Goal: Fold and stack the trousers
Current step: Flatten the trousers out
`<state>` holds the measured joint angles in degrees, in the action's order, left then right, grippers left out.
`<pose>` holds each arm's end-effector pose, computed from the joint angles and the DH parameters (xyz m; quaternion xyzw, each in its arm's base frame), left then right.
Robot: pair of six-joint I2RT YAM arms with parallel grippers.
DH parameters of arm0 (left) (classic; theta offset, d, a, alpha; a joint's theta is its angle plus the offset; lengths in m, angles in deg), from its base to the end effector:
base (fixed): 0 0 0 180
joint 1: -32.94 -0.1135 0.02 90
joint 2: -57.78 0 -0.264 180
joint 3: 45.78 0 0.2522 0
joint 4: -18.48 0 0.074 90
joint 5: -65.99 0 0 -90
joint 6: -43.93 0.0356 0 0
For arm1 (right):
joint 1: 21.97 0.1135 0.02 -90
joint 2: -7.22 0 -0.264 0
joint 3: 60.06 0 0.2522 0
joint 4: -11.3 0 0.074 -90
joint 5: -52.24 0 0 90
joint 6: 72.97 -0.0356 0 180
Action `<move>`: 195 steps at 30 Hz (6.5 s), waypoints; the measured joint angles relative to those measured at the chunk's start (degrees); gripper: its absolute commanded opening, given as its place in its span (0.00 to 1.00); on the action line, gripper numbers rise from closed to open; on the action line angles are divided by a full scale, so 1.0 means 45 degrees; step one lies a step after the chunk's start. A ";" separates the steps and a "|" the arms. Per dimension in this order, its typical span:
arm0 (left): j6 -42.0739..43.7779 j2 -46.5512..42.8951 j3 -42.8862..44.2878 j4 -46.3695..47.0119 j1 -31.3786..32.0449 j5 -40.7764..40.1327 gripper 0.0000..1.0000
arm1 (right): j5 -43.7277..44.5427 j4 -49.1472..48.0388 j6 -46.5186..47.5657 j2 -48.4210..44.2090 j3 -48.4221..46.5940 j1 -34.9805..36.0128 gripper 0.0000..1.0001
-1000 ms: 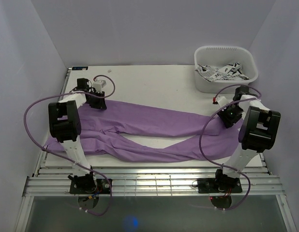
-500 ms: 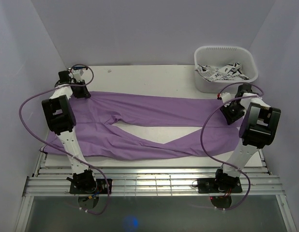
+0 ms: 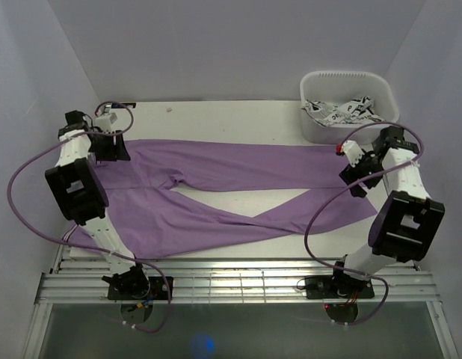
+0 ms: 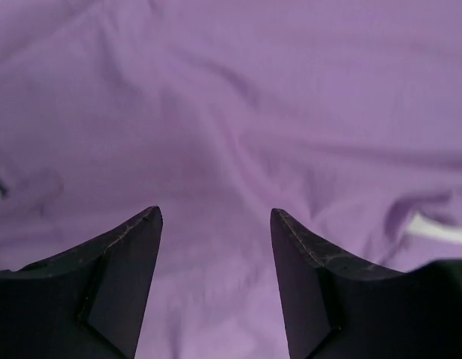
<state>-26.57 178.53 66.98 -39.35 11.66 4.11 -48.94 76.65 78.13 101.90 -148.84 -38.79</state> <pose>0.4235 0.1469 0.2092 0.0361 0.9492 -0.1519 0.2732 0.3154 -0.0881 0.2476 -0.3848 0.9036 -0.0272 0.1865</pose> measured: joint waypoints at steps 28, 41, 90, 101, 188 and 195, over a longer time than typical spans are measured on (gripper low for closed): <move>0.4779 -0.3517 -0.5469 -0.3507 -0.4483 0.0627 0.58 | 0.0772 -0.3332 0.8782 -0.3750 0.7766 -0.0855 0.08; 0.4930 -0.3560 -0.5688 -0.2652 -0.4459 0.0646 0.47 | 0.0466 0.1826 0.8519 -0.5712 0.3118 -0.1151 0.08; 0.5790 -0.5095 -0.7689 -0.1613 -0.4585 0.0782 0.57 | 0.1360 0.4031 1.0851 -0.8932 0.4721 -0.1938 0.08; 0.4663 -0.3308 -0.6173 -0.0097 -0.4041 0.0602 0.04 | 0.1651 0.4770 1.0132 -0.5406 0.2472 -0.1923 0.08; 0.5051 -0.1185 -0.3327 -0.2943 -0.3541 -0.0899 0.47 | 0.2968 0.1472 1.1244 -0.4420 0.6018 -0.3381 0.88; 0.6834 -0.3925 -0.4590 -0.4643 -0.3764 -0.0816 0.62 | 0.3429 0.1229 1.1463 -0.4745 0.6081 -0.3648 0.92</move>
<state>4.19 160.87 46.32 -60.25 -5.28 0.44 -33.51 82.18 129.72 80.54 -121.48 -55.20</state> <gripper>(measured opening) 0.615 0.900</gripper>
